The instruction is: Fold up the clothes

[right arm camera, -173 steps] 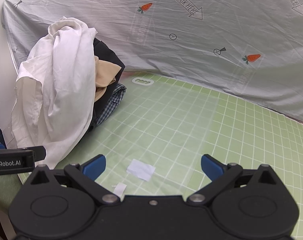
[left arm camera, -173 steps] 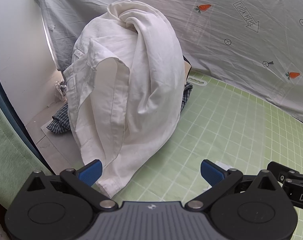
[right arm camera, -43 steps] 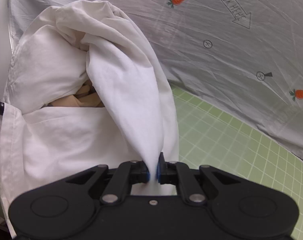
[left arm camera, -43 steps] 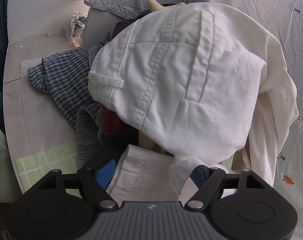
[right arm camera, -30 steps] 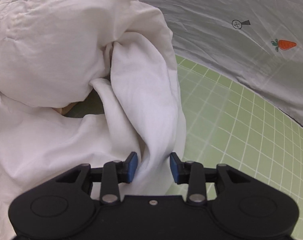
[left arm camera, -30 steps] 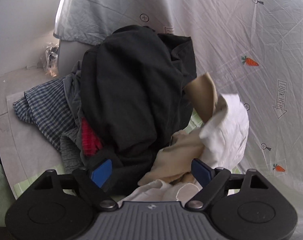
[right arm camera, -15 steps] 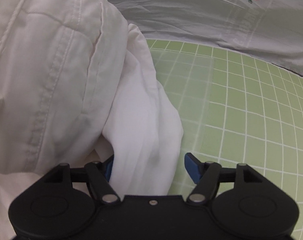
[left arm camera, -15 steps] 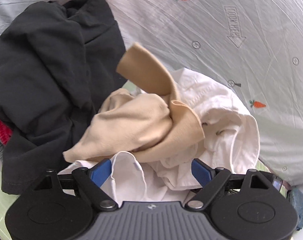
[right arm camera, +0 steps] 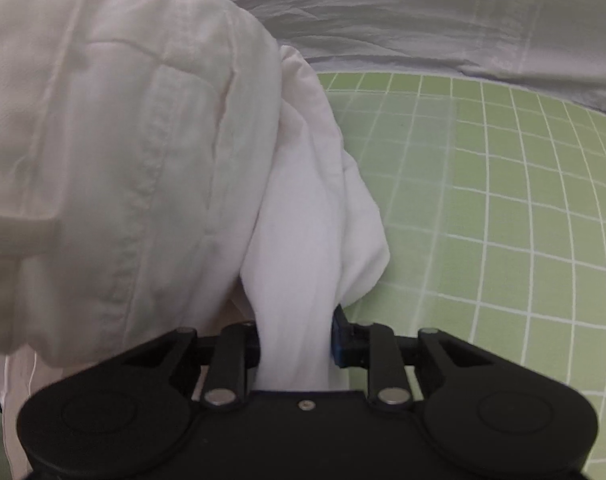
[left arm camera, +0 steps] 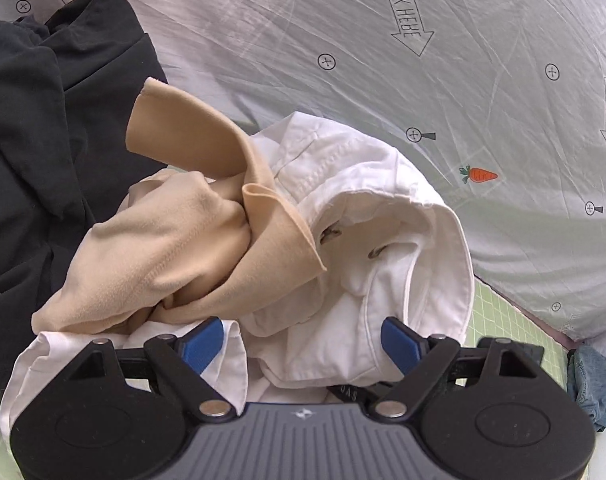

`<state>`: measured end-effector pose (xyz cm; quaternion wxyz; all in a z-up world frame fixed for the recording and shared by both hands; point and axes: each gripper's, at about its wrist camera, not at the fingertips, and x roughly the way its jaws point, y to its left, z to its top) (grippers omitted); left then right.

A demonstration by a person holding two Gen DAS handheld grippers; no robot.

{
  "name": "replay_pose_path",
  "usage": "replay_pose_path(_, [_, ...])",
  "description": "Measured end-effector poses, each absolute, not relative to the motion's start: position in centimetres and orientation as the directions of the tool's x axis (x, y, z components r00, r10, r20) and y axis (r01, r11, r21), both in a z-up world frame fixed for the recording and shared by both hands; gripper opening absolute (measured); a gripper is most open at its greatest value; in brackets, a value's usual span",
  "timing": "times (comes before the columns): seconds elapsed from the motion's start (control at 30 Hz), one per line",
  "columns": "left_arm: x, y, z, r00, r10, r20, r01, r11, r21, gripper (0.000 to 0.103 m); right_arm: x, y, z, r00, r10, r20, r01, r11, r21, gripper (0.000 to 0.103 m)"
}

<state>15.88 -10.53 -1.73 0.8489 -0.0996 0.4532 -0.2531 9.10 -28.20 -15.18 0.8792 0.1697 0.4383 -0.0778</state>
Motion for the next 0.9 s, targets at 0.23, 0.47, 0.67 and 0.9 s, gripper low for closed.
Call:
replay_pose_path(0.23, [15.2,-12.4,-2.1,0.397,-0.594,-0.700,0.357,0.802,-0.478,0.071,3.7,-27.9,-10.7,0.655,-0.161,-0.739,0.255,0.967,0.016,0.017])
replay_pose_path(0.47, [12.1,-17.5,-2.2,0.305,-0.639,-0.706,0.426,0.755,-0.499,0.071,-5.1,-32.2,-6.2,0.676,-0.383,-0.630,0.284,0.924,-0.258,0.016])
replay_pose_path(0.67, [9.1,-22.0,-2.3,0.238,-0.633,-0.736,0.456,0.743,-0.491,0.071,-10.8,-37.7,-3.7,0.664,-0.591,-0.458,0.251,0.753,-0.609,0.017])
replay_pose_path(0.9, [7.1,-25.4,-3.8,0.191,-0.645,-0.740,0.397,0.740,-0.542,0.071,-15.9,-46.1,-5.4,0.548,-0.627,-0.553,0.418,0.779,-0.468,0.076])
